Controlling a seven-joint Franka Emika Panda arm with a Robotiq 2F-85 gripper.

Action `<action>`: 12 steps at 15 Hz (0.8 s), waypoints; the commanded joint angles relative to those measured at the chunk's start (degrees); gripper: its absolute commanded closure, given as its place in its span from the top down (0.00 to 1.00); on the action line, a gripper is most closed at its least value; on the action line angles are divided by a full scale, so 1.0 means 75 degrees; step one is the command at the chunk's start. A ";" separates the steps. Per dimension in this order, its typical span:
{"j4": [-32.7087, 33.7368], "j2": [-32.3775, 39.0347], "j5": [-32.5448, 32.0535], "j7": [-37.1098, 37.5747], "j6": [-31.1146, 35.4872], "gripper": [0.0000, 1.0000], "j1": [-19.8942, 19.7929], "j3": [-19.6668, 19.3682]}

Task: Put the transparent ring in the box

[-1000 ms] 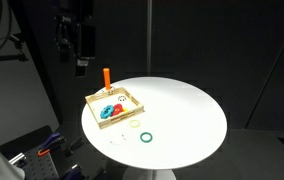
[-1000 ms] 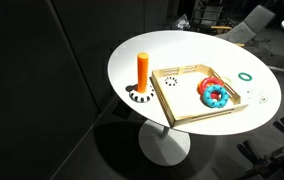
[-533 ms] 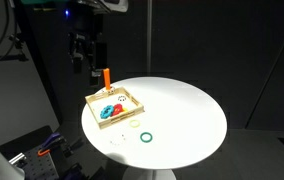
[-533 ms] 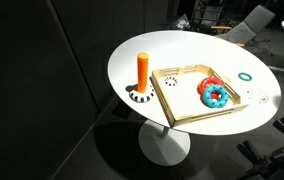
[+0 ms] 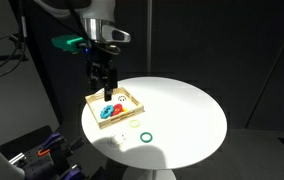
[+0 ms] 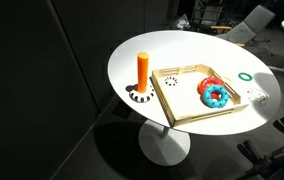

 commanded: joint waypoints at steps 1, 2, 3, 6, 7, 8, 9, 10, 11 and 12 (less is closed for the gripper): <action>-0.0419 0.0543 -0.0082 0.0601 0.0938 1.00 -0.0026 0.0259; -0.0515 0.0724 -0.0113 0.0740 0.1194 1.00 -0.0044 0.0313; -0.0601 0.0929 -0.0100 0.0844 0.1462 1.00 -0.0055 0.0340; -0.0763 0.1609 -0.0104 0.1224 0.2167 1.00 -0.0099 0.0388; -0.0778 0.1796 -0.0099 0.1295 0.2318 1.00 -0.0102 0.0387; -0.0768 0.1986 -0.0181 0.1454 0.2447 1.00 -0.0125 0.0408; -0.0791 0.1700 0.0004 0.1096 0.2194 1.00 -0.0059 0.0355; -0.0793 0.1864 0.0002 0.1125 0.2265 1.00 -0.0058 0.0357; -0.0792 0.1912 0.0001 0.1124 0.2265 1.00 -0.0056 0.0358; -0.0786 0.1908 0.0001 0.1123 0.2265 1.00 -0.0056 0.0358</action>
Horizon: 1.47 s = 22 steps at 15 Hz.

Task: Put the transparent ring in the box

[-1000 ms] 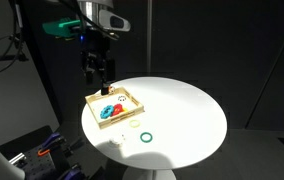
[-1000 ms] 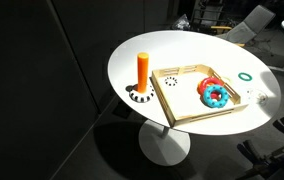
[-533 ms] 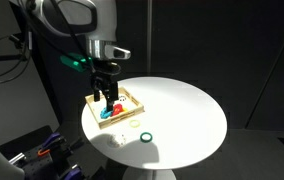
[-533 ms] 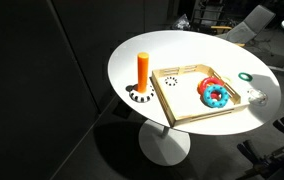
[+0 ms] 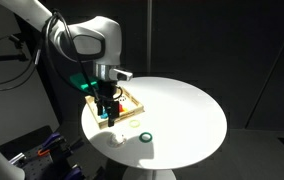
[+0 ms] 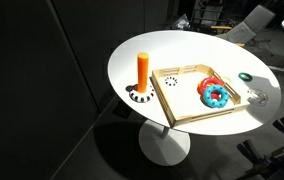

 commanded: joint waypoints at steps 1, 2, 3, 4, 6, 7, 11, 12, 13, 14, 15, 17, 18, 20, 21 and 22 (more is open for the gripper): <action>0.0014 -0.0017 0.0015 -0.0009 -0.0018 1.00 -0.0046 0.0051; 0.0014 -0.0041 0.0015 -0.0009 -0.0019 1.00 -0.0047 0.0052; 0.0014 -0.0062 0.0015 -0.0010 -0.0020 1.00 -0.0047 0.0052; -0.0001 0.0062 -0.0124 0.0280 0.0176 1.00 -0.0101 0.0076; 0.0005 0.0383 -0.0098 0.0472 0.0514 1.00 -0.0125 0.0061; 0.0011 0.0548 -0.0064 0.0542 0.0718 1.00 -0.0125 0.0056; 0.0098 0.1457 -0.0074 0.0838 0.1747 1.00 -0.0071 0.0078; 0.0116 0.1679 -0.0095 0.0921 0.1980 1.00 -0.0055 0.0078; 0.0144 0.1888 -0.0061 0.0927 0.2153 1.00 -0.0032 0.0075; 0.0165 0.2105 -0.0077 0.0985 0.2386 1.00 -0.0013 0.0068; 0.0200 0.2287 -0.0068 0.0987 0.2542 1.00 0.0010 0.0055; 0.0273 0.2602 -0.0079 0.1007 0.2838 1.00 0.0050 0.0010; 0.0297 0.2734 -0.0128 0.1056 0.3002 1.00 0.0071 -0.0024; 0.0350 0.2972 -0.0180 0.1135 0.3306 1.00 0.0112 -0.0090; 0.0390 0.3085 -0.0147 0.1117 0.3403 1.00 0.0121 -0.0108; 0.0416 0.3170 -0.0127 0.1108 0.3503 1.00 0.0132 -0.0127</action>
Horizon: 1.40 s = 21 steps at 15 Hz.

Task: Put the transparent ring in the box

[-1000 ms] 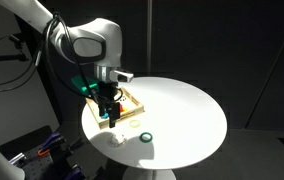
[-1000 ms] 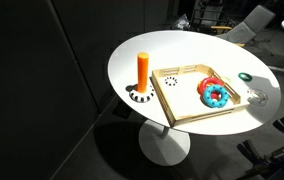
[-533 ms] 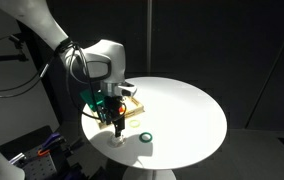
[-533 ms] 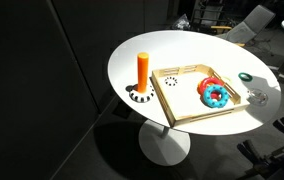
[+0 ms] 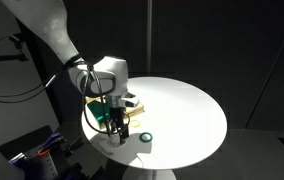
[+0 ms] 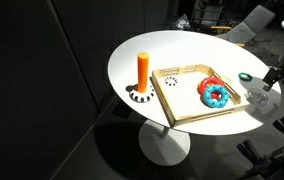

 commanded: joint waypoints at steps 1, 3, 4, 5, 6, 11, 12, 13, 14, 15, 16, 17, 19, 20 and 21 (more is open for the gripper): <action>0.0231 0.0375 -0.0121 0.0230 0.0315 1.00 0.0129 -0.0156; 0.0277 0.0530 -0.0116 0.0228 0.0475 1.00 0.0157 -0.0202; 0.0296 0.0601 -0.0109 0.0226 0.0542 1.00 0.0170 -0.0223; 0.0316 0.0668 -0.0103 0.0224 0.0593 1.00 0.0187 -0.0241; 0.0337 0.0727 -0.0079 0.0206 0.0629 1.00 0.0206 -0.0252; 0.0432 0.1017 -0.0101 0.0244 0.0840 1.00 0.0395 -0.0362; 0.0454 0.1066 -0.0119 0.0264 0.0862 1.00 0.0439 -0.0389; 0.0481 0.1118 -0.0123 0.0274 0.0874 1.00 0.0477 -0.0411; 0.0500 0.1161 -0.0122 0.0290 0.0889 1.00 0.0516 -0.0436; 0.0522 0.1200 -0.0126 0.0307 0.0892 1.00 0.0555 -0.0463; 0.0546 0.1238 -0.0134 0.0332 0.0890 1.00 0.0591 -0.0491; 0.0581 0.1298 -0.0141 0.0355 0.0879 1.00 0.0620 -0.0523; 0.0630 0.1386 -0.0136 0.0377 0.0861 0.94 0.0671 -0.0576; 0.0646 0.1417 -0.0137 0.0383 0.0863 0.78 0.0690 -0.0599; 0.0663 0.1437 -0.0132 0.0387 0.0860 0.66 0.0706 -0.0617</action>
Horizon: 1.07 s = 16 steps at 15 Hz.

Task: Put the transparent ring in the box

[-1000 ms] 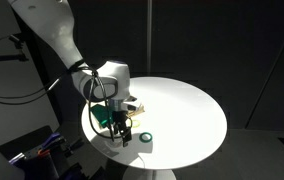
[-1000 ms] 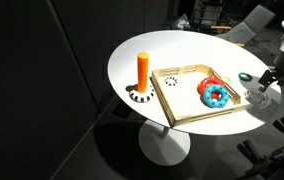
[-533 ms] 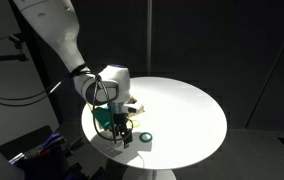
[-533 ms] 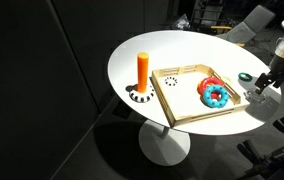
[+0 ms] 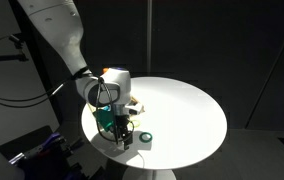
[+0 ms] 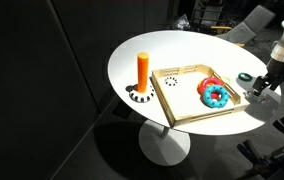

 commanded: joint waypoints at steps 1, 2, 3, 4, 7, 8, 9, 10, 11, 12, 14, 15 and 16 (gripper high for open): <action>0.0170 0.0171 -0.0127 0.0266 0.0032 0.58 0.0171 -0.0181; 0.0185 0.0176 -0.0125 0.0272 0.0025 0.49 0.0185 -0.0197; 0.0194 0.0166 -0.0118 0.0264 0.0014 0.40 0.0193 -0.0200; 0.0189 0.0114 -0.0106 0.0251 -0.0009 0.34 0.0200 -0.0198; 0.0193 -0.0079 -0.0050 0.0196 -0.0104 0.09 0.0182 -0.0157; 0.0196 -0.0149 -0.0028 0.0178 -0.0131 0.05 0.0171 -0.0142; 0.0202 -0.0222 -0.0010 0.0172 -0.0152 0.10 0.0161 -0.0132; 0.0212 -0.0277 -0.0002 0.0171 -0.0163 0.09 0.0153 -0.0126; 0.0210 -0.0372 0.0046 0.0127 -0.0204 0.09 0.0116 -0.0088; 0.0218 -0.0446 0.0038 0.0154 -0.0212 0.09 0.0123 -0.0097; 0.0264 -0.0652 0.0043 0.0182 -0.0280 0.09 0.0131 -0.0075; 0.0307 -0.0717 0.0041 0.0203 -0.0299 0.09 0.0137 -0.0061; 0.0357 -0.0788 0.0091 0.0176 -0.0344 0.09 0.0118 -0.0005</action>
